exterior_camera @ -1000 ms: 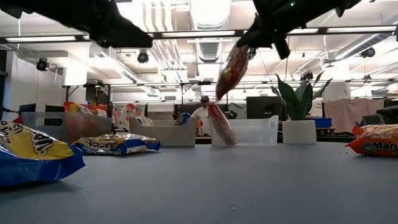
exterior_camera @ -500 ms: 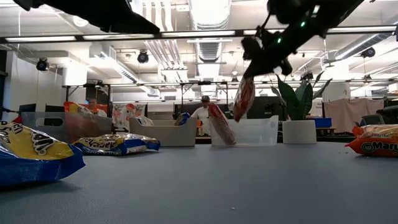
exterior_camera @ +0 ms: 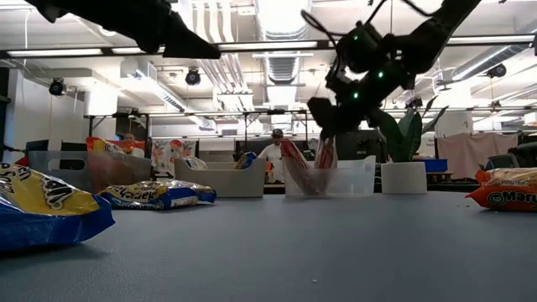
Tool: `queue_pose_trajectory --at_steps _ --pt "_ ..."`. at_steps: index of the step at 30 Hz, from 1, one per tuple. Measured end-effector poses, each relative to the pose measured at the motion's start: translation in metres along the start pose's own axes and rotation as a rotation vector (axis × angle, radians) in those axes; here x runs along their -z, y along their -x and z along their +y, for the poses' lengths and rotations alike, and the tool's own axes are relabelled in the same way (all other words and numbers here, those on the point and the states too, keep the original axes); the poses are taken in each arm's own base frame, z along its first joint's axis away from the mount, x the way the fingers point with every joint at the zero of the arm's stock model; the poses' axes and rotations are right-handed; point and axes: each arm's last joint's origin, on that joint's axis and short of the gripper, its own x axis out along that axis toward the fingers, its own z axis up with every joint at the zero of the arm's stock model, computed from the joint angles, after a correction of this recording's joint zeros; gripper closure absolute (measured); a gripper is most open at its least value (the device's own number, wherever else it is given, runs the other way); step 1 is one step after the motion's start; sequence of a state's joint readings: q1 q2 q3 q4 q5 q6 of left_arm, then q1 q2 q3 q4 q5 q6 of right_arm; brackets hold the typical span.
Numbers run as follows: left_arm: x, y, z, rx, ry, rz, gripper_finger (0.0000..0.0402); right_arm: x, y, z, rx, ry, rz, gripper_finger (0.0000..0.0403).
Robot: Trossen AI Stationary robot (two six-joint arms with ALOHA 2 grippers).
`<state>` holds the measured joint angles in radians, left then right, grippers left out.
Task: Sort Maruchan noodles
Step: Put the red noodle pack into the transparent bin
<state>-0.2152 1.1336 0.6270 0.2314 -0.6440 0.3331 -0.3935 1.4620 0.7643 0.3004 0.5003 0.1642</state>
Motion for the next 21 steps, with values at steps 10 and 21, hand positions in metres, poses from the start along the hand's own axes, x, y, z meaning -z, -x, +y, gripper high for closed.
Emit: queue_pose_trajectory --at_steps 10,21 --pt "0.004 -0.004 0.005 -0.021 -0.004 0.028 0.0208 0.013 -0.009 0.008 -0.008 -0.019 0.036 0.0383" --pt "0.005 -0.005 0.004 -0.017 -0.011 0.037 0.0208 0.013 -0.003 0.018 -0.047 -0.015 0.028 0.0302"
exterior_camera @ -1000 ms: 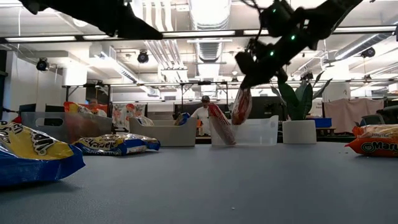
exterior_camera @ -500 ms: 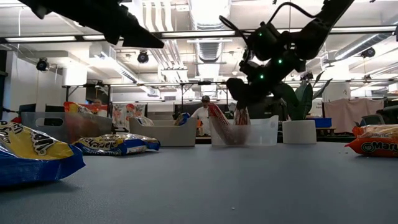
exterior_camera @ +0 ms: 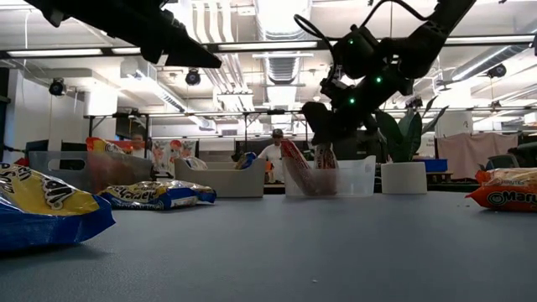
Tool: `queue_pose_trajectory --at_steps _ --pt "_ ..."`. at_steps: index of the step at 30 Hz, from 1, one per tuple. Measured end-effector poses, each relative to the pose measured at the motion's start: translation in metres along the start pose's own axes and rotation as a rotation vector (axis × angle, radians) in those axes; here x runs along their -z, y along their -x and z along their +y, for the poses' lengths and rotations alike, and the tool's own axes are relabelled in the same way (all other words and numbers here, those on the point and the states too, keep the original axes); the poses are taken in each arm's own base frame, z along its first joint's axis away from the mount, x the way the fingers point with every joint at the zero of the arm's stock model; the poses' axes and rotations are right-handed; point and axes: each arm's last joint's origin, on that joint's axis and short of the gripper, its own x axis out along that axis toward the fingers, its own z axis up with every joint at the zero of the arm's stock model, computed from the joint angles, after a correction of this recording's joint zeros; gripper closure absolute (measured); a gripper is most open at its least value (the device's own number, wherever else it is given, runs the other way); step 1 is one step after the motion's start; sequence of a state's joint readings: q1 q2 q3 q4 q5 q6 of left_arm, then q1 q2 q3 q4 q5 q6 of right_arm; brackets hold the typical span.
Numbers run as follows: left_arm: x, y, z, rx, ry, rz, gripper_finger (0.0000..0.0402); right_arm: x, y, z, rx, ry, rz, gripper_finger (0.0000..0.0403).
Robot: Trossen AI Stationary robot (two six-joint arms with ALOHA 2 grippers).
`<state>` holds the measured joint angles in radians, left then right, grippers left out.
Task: Sort Maruchan noodles
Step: Put the red noodle pack into the transparent bin, then put the orange noodle pack into the black bin
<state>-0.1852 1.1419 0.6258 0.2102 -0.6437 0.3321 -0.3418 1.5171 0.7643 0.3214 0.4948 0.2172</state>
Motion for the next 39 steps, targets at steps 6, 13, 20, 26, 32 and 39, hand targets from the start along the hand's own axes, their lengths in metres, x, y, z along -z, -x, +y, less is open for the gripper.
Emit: queue_pose_trajectory --at_steps 6,13,20,26,32,39 --pt "-0.001 0.0 0.0 -0.002 0.01 -0.009 0.0208 -0.004 0.006 0.004 -0.029 -0.014 -0.02 0.0276" --pt "-0.003 0.0 0.0 0.014 0.022 -0.03 0.0208 -0.006 0.008 0.005 -0.036 -0.027 -0.03 0.0268" --pt "-0.003 0.0 0.0 0.018 0.032 -0.031 0.0208 -0.02 0.027 0.009 -0.077 -0.046 -0.086 0.0275" --pt "-0.003 0.0 0.0 0.019 0.065 -0.03 0.0208 -0.037 0.066 0.016 -0.166 -0.094 -0.139 0.0273" --pt "-0.003 0.0 0.0 0.022 0.183 -0.029 0.0208 -0.039 0.114 0.028 -0.412 -0.187 -0.062 0.0281" --pt "-0.004 0.0 -0.003 0.134 0.319 -0.053 0.0208 -0.019 0.154 0.063 -0.75 -0.252 0.152 0.0291"
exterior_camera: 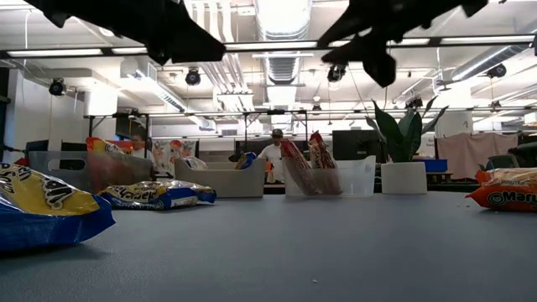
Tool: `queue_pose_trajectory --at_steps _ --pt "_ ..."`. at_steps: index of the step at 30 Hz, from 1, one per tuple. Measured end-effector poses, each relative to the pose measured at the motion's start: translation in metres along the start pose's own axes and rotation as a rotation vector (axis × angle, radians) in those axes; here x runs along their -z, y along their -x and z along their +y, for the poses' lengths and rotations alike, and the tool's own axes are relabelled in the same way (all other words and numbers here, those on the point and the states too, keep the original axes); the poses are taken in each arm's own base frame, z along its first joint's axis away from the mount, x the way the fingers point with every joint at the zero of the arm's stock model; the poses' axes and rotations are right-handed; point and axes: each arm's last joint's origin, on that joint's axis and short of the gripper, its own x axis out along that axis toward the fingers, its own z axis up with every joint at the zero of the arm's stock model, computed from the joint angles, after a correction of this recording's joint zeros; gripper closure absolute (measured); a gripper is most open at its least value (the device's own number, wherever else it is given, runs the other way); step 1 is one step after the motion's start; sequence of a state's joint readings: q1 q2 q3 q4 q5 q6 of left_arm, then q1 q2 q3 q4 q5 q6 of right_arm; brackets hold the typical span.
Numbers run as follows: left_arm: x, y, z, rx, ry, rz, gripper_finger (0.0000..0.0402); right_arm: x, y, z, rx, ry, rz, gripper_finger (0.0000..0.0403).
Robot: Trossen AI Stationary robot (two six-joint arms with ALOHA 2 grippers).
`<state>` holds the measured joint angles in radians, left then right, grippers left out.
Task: Sort Maruchan noodles
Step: Put the orange noodle pack into the black bin
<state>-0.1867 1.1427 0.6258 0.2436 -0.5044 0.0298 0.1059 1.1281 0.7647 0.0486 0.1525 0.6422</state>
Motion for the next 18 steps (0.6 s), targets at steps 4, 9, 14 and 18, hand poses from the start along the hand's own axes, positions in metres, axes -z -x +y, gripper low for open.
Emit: queue_pose_trajectory --at_steps 4,9,14,18 --pt "-0.001 0.0 -0.001 0.044 0.054 -0.006 0.0208 0.023 -0.001 0.022 -0.073 -0.036 0.09 0.0289" --pt "-0.001 0.0 -0.003 0.092 0.131 -0.002 0.0208 0.049 -0.003 0.038 -0.095 -0.123 0.193 0.0293" --pt "0.0 0.001 -0.007 0.205 0.175 0.01 0.0208 0.077 -0.001 0.037 0.036 -0.254 0.361 0.0293" --pt "0.0 0.003 -0.011 0.233 0.176 0.011 0.0208 0.096 0.011 0.019 0.303 -0.377 0.544 0.0293"
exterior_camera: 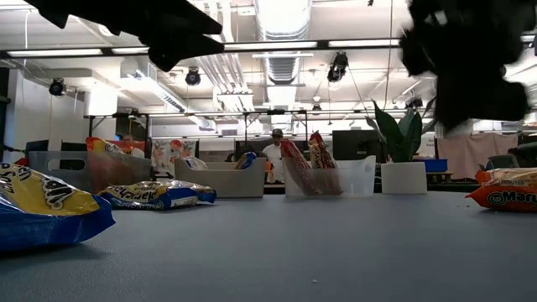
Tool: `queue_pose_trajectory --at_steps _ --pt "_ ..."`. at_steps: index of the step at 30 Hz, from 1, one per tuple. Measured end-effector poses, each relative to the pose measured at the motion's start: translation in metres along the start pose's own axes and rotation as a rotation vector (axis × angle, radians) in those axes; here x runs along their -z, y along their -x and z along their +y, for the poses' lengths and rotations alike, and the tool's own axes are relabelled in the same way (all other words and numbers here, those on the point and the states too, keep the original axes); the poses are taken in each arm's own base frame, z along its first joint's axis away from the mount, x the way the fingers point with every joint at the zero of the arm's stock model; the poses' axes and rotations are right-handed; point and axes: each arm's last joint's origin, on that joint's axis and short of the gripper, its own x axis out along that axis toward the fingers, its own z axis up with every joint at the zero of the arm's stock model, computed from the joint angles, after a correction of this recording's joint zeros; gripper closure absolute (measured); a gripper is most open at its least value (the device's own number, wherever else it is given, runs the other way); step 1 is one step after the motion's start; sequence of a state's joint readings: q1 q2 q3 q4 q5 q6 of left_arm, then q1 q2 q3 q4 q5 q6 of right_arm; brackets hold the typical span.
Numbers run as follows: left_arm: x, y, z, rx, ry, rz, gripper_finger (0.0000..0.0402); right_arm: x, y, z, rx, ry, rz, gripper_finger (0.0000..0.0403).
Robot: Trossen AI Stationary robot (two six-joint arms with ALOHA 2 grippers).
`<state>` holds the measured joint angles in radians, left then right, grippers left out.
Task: Sort Maruchan noodles
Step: Put the orange noodle pack into the black bin
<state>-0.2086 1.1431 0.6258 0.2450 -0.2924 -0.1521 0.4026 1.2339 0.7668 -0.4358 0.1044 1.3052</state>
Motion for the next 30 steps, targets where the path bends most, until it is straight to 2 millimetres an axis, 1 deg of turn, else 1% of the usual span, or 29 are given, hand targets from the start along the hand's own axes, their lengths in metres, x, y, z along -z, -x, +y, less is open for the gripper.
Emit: queue_pose_trajectory --at_steps 2,4,7,16,20,26,28,30 --pt "0.0 0.0 -0.001 0.002 -0.001 0.0 0.0208 0.003 0.004 -0.014 0.172 -0.061 0.035 0.0293" --pt "0.0 0.0 0.0 0.001 0.001 0.0 0.0208 0.005 0.008 -0.023 0.309 -0.119 0.042 0.0294" --pt "0.0 0.0 0.0 -0.001 0.001 -0.001 0.0208 0.006 0.011 -0.03 0.423 -0.152 0.046 0.0294" --pt "0.0 0.0 0.0 -0.007 -0.019 -0.002 0.0208 0.009 0.006 -0.032 0.523 -0.188 0.103 0.0294" --pt "0.0 0.0 0.0 -0.011 -0.02 -0.002 0.0208 0.01 -0.004 -0.036 0.601 -0.173 0.115 0.0294" --pt "0.0 0.0 0.0 -0.011 -0.019 -0.003 0.0208 0.011 -0.021 -0.038 0.654 -0.123 0.11 0.0295" --pt "0.0 0.0 0.0 -0.011 -0.014 -0.003 0.0208 0.011 -0.024 -0.037 0.658 -0.096 0.088 0.0302" --pt "0.0 0.0 0.0 -0.011 -0.012 -0.003 0.0208 0.009 -0.025 -0.034 0.652 -0.081 0.071 0.0318"
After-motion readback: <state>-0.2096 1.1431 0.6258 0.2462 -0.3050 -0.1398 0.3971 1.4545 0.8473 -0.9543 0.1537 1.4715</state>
